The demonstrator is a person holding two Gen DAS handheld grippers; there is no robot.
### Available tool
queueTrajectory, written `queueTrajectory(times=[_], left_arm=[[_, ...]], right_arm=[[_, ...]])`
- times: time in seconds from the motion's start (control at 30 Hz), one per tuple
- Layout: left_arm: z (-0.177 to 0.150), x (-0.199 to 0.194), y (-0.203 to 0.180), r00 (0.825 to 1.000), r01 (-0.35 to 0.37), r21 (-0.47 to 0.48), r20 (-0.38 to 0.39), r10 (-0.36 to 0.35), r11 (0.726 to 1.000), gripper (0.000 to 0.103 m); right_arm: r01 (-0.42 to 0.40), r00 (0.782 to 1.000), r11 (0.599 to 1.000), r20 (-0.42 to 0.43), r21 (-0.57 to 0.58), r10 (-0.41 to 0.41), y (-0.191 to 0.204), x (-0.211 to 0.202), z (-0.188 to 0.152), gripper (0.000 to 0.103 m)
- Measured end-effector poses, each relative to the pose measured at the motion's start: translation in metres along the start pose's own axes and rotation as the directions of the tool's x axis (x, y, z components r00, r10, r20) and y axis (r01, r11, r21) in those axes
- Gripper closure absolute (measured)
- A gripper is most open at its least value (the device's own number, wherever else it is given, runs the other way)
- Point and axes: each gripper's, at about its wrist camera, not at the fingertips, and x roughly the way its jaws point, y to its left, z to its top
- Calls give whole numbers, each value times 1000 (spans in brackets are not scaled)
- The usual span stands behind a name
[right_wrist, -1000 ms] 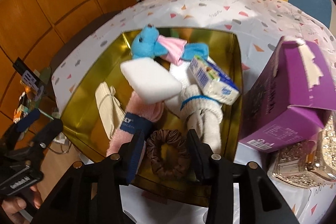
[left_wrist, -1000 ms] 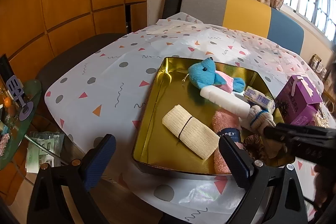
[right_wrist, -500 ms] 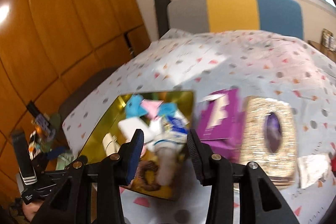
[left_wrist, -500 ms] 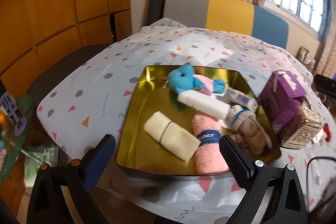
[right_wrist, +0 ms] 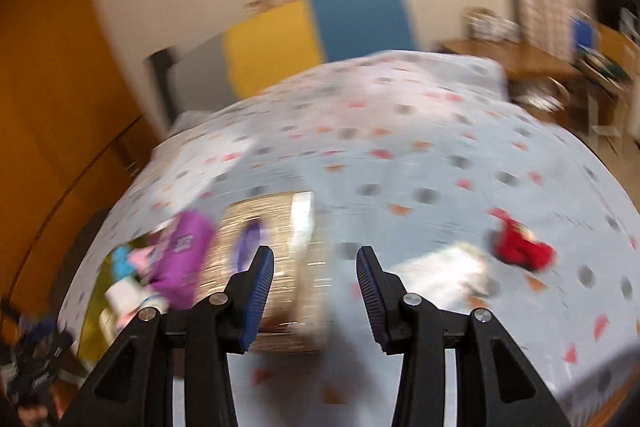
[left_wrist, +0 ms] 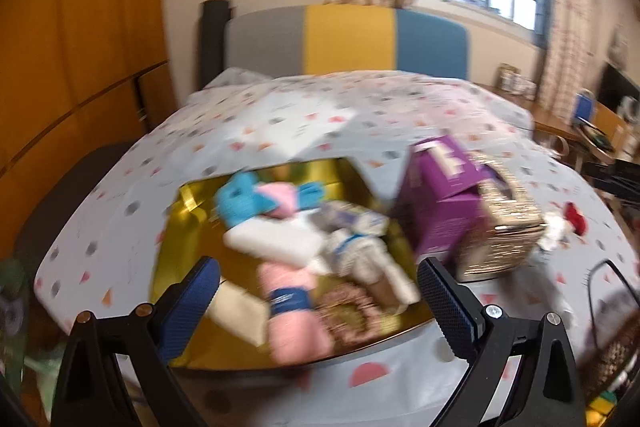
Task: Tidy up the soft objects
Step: 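Move both grippers from the tray toward the white packet and red sock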
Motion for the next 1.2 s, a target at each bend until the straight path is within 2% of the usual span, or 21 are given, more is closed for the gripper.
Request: queueTrajectory(times=[0.1,0.23,0.4,0.57,0.63,0.7,0.73,0.83,0.93,1.07,1.2], left_arm=[[10,-3,-26,998,50,71,19,-52,996,3],[21,-3,-59,994,104,146,22,-108,984,3],[35,1,-98,986,160,225,15,-167,961,3],[44,3,-134,976,205,302,6,-217,931,3],[48,4,-152,972,222,335,2,-236,916,3],[52,5,-167,967,237,363,-1,-254,901,3],[55,6,-177,963,250,377,-3,-269,892,3],[62,9,-203,950,292,408,-21,-311,865,3],[64,15,-230,942,317,438,-40,-334,841,3],[64,31,-268,926,368,459,-98,-365,809,4],[60,53,-304,917,396,485,-165,-363,780,7]], right_arm=[[109,994,983,12,150,-112,-48,0,6,60],[199,976,941,33,275,-216,-98,-4,11,60],[281,948,887,40,366,-316,-151,-7,11,60],[326,924,847,46,420,-378,-185,-9,3,60],[329,921,826,36,458,-387,-195,-10,-3,60],[288,930,812,56,507,-364,-202,-13,-4,60],[292,924,803,64,519,-377,-204,-16,-6,60],[254,936,804,73,537,-344,-207,-15,-7,60],[233,939,804,89,547,-333,-208,-17,-8,60],[195,940,786,118,587,-321,-213,-22,-11,60],[161,950,770,115,618,-291,-218,-21,-14,60]])
